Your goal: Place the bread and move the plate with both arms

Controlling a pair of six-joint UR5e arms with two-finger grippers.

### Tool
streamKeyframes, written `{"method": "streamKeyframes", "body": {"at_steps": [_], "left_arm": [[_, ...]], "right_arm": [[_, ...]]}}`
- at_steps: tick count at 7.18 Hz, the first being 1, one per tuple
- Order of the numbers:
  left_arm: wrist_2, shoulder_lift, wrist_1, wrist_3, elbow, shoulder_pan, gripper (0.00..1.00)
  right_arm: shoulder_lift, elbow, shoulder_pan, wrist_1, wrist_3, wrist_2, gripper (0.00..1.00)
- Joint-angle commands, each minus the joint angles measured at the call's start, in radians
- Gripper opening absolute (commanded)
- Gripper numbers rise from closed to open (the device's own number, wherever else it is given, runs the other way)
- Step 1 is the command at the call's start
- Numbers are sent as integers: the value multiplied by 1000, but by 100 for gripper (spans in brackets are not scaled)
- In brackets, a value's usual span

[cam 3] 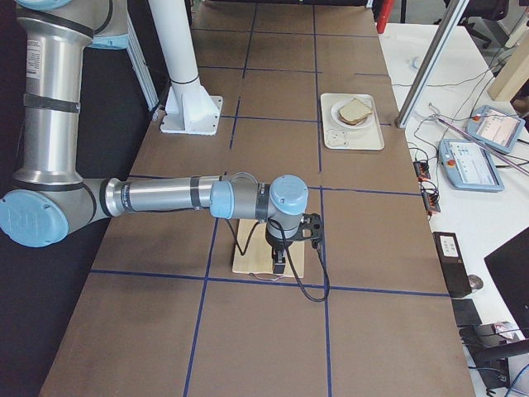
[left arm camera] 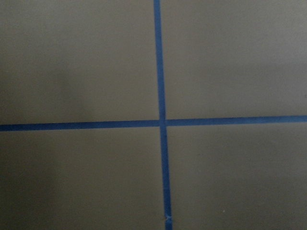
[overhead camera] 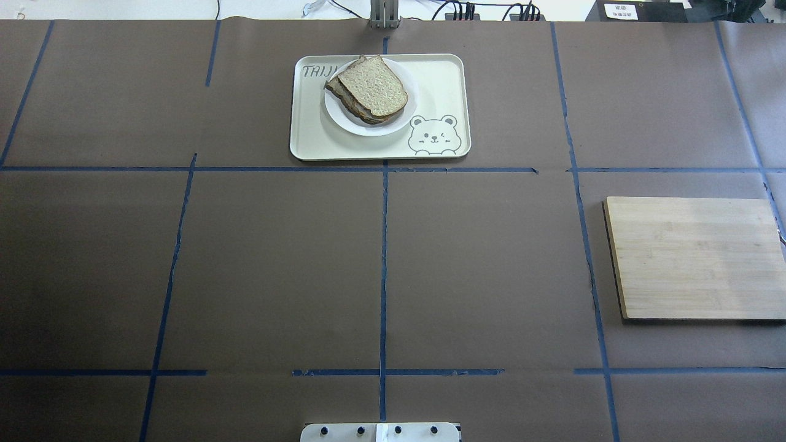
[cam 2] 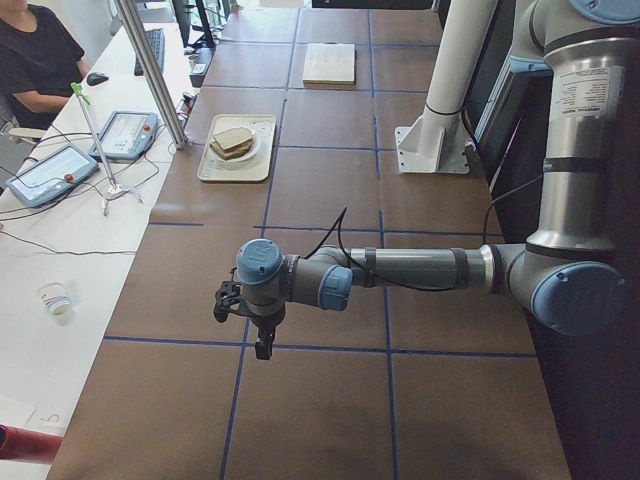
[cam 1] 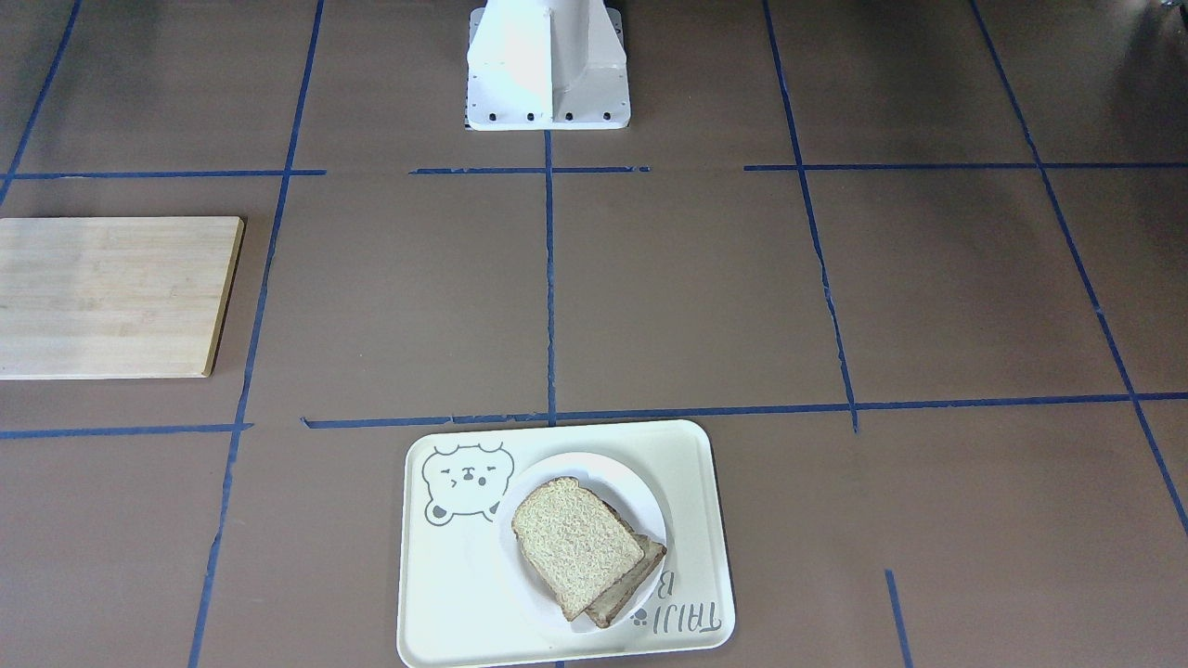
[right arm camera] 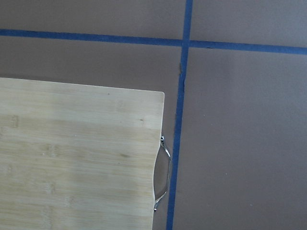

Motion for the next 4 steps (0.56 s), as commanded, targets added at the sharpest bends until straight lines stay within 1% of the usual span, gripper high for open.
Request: {"method": "streamKeyframes", "body": {"at_steps": [1, 2, 4], "left_arm": [[-5, -9, 189, 155, -33, -65, 100], [-5, 0, 229, 156, -71, -65, 100], [-7, 11, 220, 157, -58, -65, 100]], "right_arm": [[-3, -50, 44, -1, -102, 14, 100], [-3, -50, 53, -2, -102, 17, 100], [2, -48, 55, 0, -88, 10, 100]]}}
